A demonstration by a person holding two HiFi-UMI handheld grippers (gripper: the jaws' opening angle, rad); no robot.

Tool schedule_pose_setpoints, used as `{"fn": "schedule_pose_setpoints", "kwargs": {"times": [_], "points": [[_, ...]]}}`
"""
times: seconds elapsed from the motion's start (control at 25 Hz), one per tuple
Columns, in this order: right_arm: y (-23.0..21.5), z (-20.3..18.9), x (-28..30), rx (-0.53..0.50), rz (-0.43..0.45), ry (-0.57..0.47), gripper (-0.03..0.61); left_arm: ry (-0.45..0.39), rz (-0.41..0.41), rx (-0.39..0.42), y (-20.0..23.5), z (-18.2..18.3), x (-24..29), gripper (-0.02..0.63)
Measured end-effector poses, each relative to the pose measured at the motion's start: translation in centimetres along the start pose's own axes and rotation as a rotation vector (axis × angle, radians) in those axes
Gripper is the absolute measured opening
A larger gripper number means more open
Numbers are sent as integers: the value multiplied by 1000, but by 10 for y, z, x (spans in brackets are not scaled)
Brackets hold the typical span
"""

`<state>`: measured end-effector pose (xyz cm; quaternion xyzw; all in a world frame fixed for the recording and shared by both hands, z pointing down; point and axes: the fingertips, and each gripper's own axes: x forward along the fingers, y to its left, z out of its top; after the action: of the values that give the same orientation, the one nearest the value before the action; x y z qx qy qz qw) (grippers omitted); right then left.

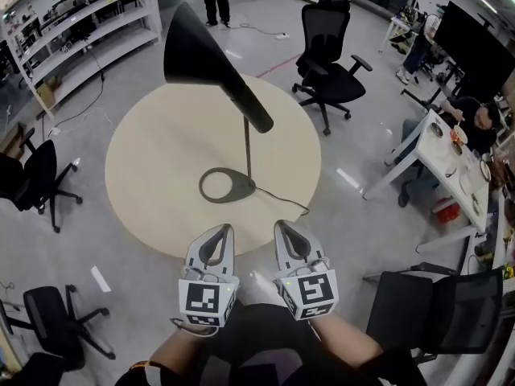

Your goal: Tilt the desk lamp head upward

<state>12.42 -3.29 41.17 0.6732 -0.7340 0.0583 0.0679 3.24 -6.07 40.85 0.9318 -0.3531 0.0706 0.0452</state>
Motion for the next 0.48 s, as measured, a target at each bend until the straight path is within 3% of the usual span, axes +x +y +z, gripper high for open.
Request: {"fn": "schedule_pose_setpoints", "kwargs": {"times": [0.24, 0.48], "points": [[-10, -20, -103, 28, 54, -31, 9, 7, 73, 24, -97, -11, -58, 46], [-2, -30, -178, 60, 142, -50, 9, 19, 227, 5, -142, -23, -129, 46]]}}
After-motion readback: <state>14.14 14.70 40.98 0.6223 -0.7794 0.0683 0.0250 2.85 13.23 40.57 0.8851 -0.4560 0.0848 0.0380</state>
